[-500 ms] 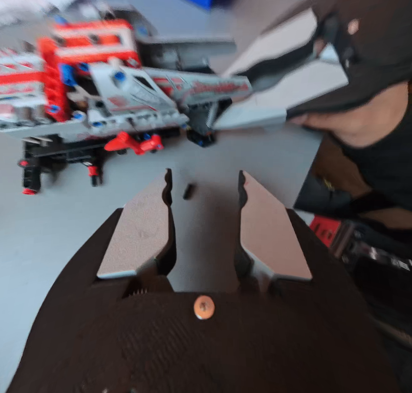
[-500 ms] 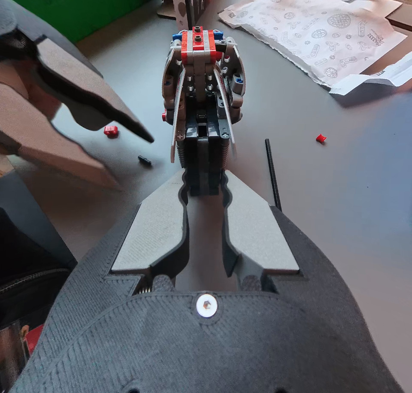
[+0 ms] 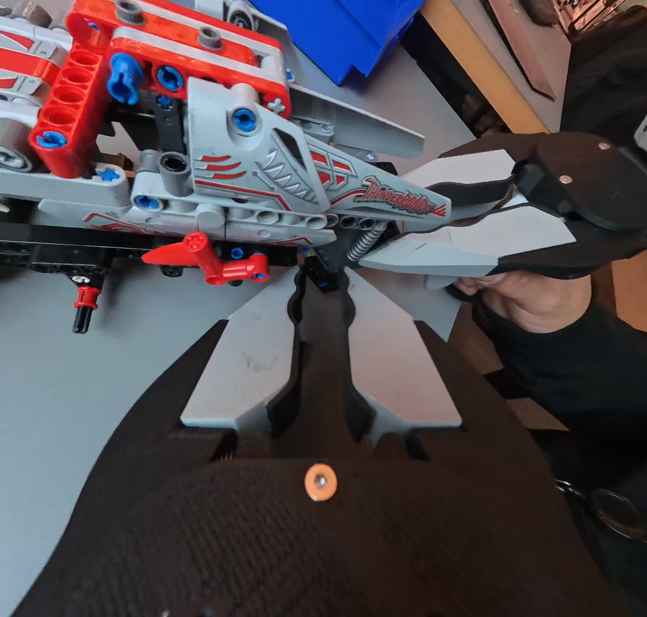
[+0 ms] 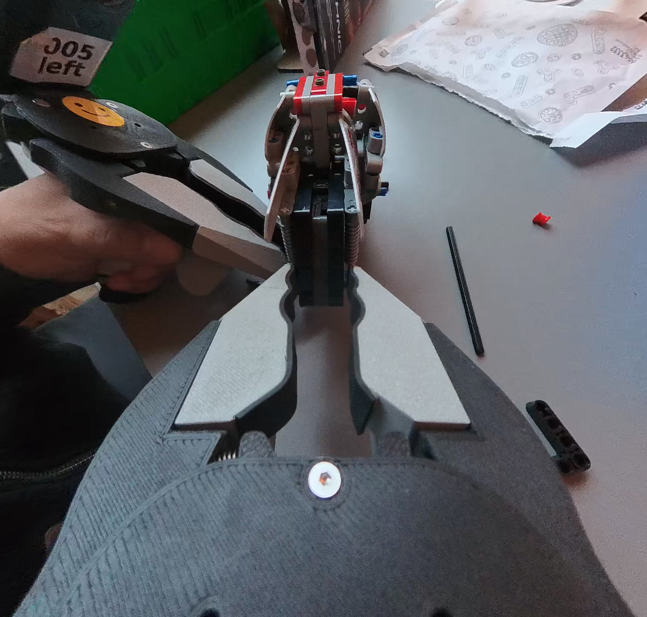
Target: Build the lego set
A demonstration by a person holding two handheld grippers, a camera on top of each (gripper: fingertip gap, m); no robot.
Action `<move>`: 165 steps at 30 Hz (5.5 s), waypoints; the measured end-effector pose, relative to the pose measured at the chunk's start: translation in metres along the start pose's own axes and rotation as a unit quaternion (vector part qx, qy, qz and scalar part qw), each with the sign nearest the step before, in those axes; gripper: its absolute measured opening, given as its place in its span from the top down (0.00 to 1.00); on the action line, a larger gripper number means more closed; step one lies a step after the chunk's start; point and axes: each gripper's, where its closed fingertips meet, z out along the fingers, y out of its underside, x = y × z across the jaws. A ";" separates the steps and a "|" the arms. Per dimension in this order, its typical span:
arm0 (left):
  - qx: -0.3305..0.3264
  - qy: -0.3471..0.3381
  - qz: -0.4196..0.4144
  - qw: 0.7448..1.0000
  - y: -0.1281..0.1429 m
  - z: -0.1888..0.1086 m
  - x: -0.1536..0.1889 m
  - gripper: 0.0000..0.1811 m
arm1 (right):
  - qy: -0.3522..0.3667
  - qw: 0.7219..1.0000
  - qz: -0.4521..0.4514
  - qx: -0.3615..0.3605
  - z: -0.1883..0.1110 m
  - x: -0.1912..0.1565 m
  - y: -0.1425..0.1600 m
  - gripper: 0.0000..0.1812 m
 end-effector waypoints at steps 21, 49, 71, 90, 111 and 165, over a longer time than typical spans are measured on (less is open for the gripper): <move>-0.010 -0.019 0.027 0.999 0.000 -0.001 -0.007 0.96 | 0.008 1.000 -0.009 -0.016 0.019 0.007 -0.003 0.78; 0.028 0.070 0.162 0.984 0.000 -0.100 0.020 0.97 | 0.040 0.991 -0.127 -0.028 -0.003 0.004 0.002 0.73; -0.036 0.019 0.348 0.937 0.038 -0.078 0.038 0.97 | -0.024 0.895 -0.446 -0.014 0.001 -0.093 0.005 1.00; 0.085 -0.003 0.214 0.973 -0.001 -0.107 0.016 0.97 | 0.067 0.929 -0.358 0.071 -0.046 -0.027 -0.041 1.00; 0.072 0.066 0.097 0.990 0.016 -0.078 0.013 0.97 | -0.033 0.988 0.009 -0.151 -0.041 0.086 0.035 0.82; 0.155 0.274 -0.061 0.947 0.001 -0.085 0.061 0.97 | -0.124 0.955 -0.271 0.005 -0.023 -0.099 -0.015 1.00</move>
